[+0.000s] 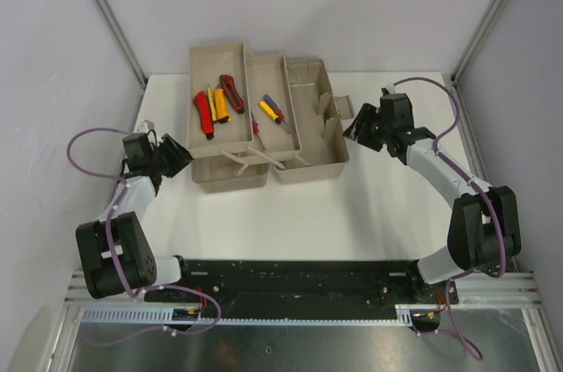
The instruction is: Pack the tool kit
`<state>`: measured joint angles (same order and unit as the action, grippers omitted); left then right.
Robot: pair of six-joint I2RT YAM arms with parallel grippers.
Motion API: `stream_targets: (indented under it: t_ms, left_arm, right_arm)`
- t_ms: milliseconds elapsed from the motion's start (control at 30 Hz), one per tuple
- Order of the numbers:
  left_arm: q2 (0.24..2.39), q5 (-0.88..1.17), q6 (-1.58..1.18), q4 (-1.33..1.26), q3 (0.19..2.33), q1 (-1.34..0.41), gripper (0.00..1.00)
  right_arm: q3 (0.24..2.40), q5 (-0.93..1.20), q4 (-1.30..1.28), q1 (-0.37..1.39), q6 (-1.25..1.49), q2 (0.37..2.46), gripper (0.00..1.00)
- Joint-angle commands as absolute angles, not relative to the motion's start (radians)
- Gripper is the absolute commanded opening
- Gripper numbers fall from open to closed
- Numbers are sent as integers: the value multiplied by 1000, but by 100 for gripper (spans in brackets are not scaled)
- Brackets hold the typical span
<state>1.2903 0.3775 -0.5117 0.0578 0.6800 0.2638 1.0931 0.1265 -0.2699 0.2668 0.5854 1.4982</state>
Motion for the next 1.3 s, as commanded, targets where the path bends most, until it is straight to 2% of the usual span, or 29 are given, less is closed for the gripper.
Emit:
stream_targets:
  t_ms: [0, 133, 233, 367, 433, 500, 933, 1267]
  left_arm:
    - [1344, 414, -463, -34, 700, 256, 47]
    - [1373, 411, -437, -47, 712, 256, 48]
    - [1391, 409, -424, -50, 722, 255, 42]
    - [1396, 369, -416, -43, 740, 252, 24]
    - [1381, 336, -407, -31, 752, 247, 10]
    - [1359, 308, -389, -14, 769, 244, 2]
    - [1171, 148, -294, 152, 903, 195, 0]
    - [1134, 36, -249, 242, 1055, 88, 0]
  right_arm:
    - [1097, 194, -207, 265, 609, 1493, 57]
    - [1091, 200, -201, 264, 609, 1498, 57]
    - [1085, 208, -199, 264, 610, 1503, 57]
    - [1072, 216, -192, 264, 612, 1509, 57]
    - [1071, 221, -189, 264, 611, 1517, 57]
    - [1070, 224, -188, 264, 613, 1525, 57]
    - [1069, 144, -194, 239, 648, 1531, 55]
    - [1067, 140, -173, 244, 662, 1627, 54]
